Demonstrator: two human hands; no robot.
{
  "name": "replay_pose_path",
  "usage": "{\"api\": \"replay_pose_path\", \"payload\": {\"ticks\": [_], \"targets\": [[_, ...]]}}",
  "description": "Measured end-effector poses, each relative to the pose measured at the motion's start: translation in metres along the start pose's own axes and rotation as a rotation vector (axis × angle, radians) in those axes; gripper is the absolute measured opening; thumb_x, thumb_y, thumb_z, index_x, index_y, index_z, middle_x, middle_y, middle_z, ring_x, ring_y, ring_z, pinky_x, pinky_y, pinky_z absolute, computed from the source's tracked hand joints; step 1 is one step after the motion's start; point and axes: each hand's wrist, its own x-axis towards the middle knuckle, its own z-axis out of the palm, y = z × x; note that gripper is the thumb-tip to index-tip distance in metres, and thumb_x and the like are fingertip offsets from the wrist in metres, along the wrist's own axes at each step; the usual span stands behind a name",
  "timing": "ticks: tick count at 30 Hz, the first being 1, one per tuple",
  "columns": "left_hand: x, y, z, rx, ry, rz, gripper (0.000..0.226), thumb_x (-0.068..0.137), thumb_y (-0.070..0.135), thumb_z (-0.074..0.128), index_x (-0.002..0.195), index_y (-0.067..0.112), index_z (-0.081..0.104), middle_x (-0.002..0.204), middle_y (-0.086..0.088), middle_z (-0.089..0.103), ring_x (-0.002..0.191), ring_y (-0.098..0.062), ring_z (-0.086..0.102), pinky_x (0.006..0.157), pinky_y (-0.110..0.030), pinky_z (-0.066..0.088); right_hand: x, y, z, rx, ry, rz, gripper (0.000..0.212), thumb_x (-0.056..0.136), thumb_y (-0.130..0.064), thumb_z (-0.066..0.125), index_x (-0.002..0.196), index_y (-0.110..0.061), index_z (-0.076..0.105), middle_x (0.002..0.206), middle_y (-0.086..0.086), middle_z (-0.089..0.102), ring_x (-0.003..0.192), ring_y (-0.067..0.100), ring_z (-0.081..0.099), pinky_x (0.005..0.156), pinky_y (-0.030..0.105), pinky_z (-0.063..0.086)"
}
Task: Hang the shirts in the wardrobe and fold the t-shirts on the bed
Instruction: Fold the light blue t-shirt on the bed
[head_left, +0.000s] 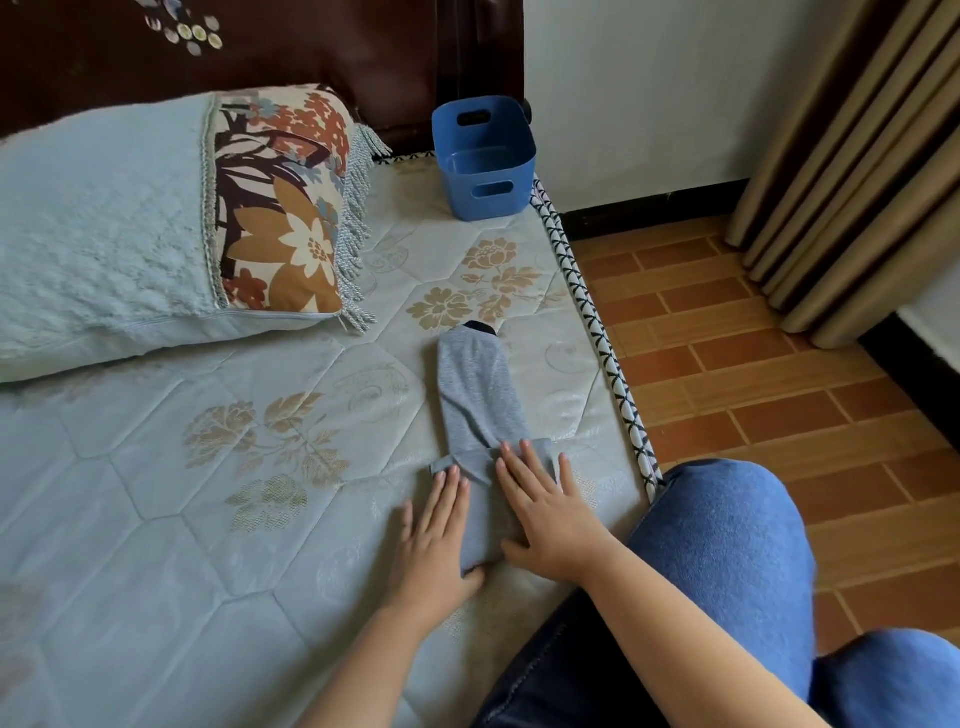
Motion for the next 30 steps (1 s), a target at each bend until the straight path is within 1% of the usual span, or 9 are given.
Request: {"api": "replay_pose_path", "payload": {"ticks": [2,6,11,16,19,23,25,28,30], "targets": [[0.003,0.009,-0.005,0.013,-0.007,-0.008,0.118,0.049,0.049,0.081,0.144,0.002,0.028,0.151,-0.009,0.028,0.145,-0.024,0.013,0.102,-0.047,0.032,-0.003,-0.002,0.001,-0.094,-0.007,-0.013,0.098,0.053,-0.056,0.058,0.138,-0.007,0.046,0.148,0.009,0.036,0.137,0.029,0.029,0.099,0.060,0.031],[0.006,0.024,-0.019,-0.029,-0.065,0.007,0.079,0.095,0.027,0.043,0.147,0.006,-0.012,0.152,-0.007,-0.025,0.129,-0.019,-0.037,0.106,-0.033,-0.022,-0.004,-0.001,-0.002,-0.063,-0.083,-0.045,0.093,0.086,-0.019,0.057,0.150,-0.017,-0.009,0.150,-0.004,-0.025,0.131,0.018,-0.029,0.112,0.053,-0.009],[0.014,0.019,-0.048,-0.250,-0.197,0.034,0.063,0.095,0.014,0.040,0.150,0.007,0.010,0.159,-0.008,-0.007,0.145,-0.017,-0.011,0.114,-0.023,0.001,-0.002,0.003,-0.006,0.147,0.016,-0.022,0.081,0.082,-0.029,0.058,0.151,-0.017,0.017,0.159,0.002,0.010,0.145,0.018,0.014,0.114,0.036,0.015],[0.014,0.017,-0.079,-0.443,-0.281,-0.044,0.037,0.092,0.013,0.042,0.127,0.013,0.052,0.135,-0.010,0.050,0.123,-0.024,0.045,0.097,-0.028,0.038,-0.008,0.007,-0.014,0.436,0.209,0.045,0.075,0.058,-0.054,0.035,0.116,-0.018,0.064,0.108,0.001,0.067,0.098,0.021,0.062,0.084,0.027,0.042],[0.006,0.017,-0.085,-0.508,-0.311,-0.102,0.019,0.090,0.019,0.042,0.100,0.015,0.057,0.097,-0.001,0.060,0.089,-0.018,0.055,0.069,-0.026,0.043,-0.012,0.010,-0.018,0.566,0.220,0.120,0.069,0.050,-0.055,0.035,0.095,-0.018,0.071,0.081,0.003,0.070,0.076,0.020,0.062,0.068,0.021,0.035],[-0.004,0.017,-0.082,-0.585,-0.318,-0.126,0.012,0.089,0.022,0.044,0.078,0.017,0.049,0.078,0.004,0.053,0.072,-0.012,0.050,0.061,-0.023,0.038,-0.014,0.011,-0.020,0.689,0.079,0.190,0.022,0.052,-0.043,0.051,0.056,-0.021,0.055,0.051,-0.002,0.050,0.051,0.011,0.044,0.050,0.021,0.030],[-0.009,0.015,-0.080,-0.679,-0.309,-0.153,0.019,0.088,0.024,0.049,0.070,0.021,0.045,0.069,0.008,0.050,0.063,-0.007,0.046,0.056,-0.020,0.036,-0.015,0.010,-0.020,0.817,-0.019,0.213,0.023,0.053,-0.037,0.056,0.043,-0.021,0.042,0.044,-0.008,0.035,0.045,0.007,0.033,0.049,0.024,0.026],[-0.016,0.008,-0.075,-0.899,-0.327,-0.216,0.010,0.081,0.031,0.065,0.080,0.023,0.058,0.072,0.013,0.060,0.066,-0.002,0.055,0.065,-0.018,0.044,-0.013,0.010,-0.021,1.008,-0.122,0.289,0.015,0.049,-0.029,0.060,0.040,-0.021,0.051,0.043,-0.011,0.039,0.048,0.007,0.038,0.051,0.023,0.030],[-0.020,0.002,-0.068,-1.081,-0.345,-0.265,0.038,0.065,0.040,0.073,0.097,0.022,0.065,0.089,0.011,0.071,0.086,-0.002,0.065,0.085,-0.023,0.050,-0.013,0.012,-0.023,1.116,-0.105,0.344,0.007,0.048,-0.025,0.061,0.047,-0.019,0.058,0.047,-0.007,0.048,0.053,0.009,0.045,0.053,0.023,0.035]]}}
